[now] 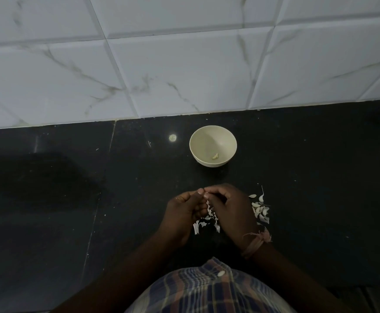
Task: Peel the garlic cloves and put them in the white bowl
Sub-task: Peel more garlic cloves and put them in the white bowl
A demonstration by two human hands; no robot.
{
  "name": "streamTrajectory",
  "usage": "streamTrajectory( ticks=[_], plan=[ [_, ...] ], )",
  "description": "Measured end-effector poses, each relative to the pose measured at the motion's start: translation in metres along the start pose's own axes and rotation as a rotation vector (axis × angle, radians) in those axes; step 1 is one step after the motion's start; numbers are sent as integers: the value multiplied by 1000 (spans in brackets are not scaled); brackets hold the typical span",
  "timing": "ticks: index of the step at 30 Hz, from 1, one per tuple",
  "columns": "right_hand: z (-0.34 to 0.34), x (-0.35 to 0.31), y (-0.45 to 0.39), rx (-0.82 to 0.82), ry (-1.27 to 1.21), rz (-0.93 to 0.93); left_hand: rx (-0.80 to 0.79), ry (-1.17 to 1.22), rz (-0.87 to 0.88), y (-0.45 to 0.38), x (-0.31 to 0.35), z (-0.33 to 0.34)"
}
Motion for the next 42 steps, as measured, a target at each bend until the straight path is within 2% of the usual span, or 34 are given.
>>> streamTrajectory(
  ticks=[7, 11, 13, 17, 22, 24, 27, 29, 32, 34, 38, 42],
  plan=[
    [4, 12, -1, -28, -170, 196, 50, -7, 34, -2, 0, -6],
    [2, 14, -7, 25, -181, 250, -8, 40, 71, -3, 10, 8],
    [0, 10, -16, 44, -119, 236, -25, 38, 116, -7, 19, 15],
    [5, -5, -40, -19, 31, 244, -68, -36, 234, -19, 38, 34],
    [-1, 1, -69, -6, 48, 241, -42, -69, 148, -44, 47, 46],
    [-7, 4, -82, 19, 74, 205, 9, -163, 142, -57, 55, 46],
    [-20, 10, -109, 67, 111, 171, 130, -227, 224, -76, 77, 42],
    [-23, 12, -127, 15, 199, 162, 130, -186, 232, -88, 85, 48],
    [-11, 12, -142, -150, 524, 139, 152, -190, 199, -102, 87, 51],
    [-3, 12, -147, -199, 640, 107, 181, -184, 190, -110, 85, 48],
    [2, 19, -150, -179, 652, 119, 213, -128, 186, -115, 77, 44],
    [-5, 15, -146, -95, 536, 57, 293, -130, 241, -108, 76, 36]
  ],
)
Point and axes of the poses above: each hand's wrist, its own y-axis away from the middle knuckle, its own z-axis out of the palm, x = y × z, the point moved 8 cm from there along -y, towards the middle knuckle, and after that the axes turned 7 degrees about y, right-handed, at the moved point
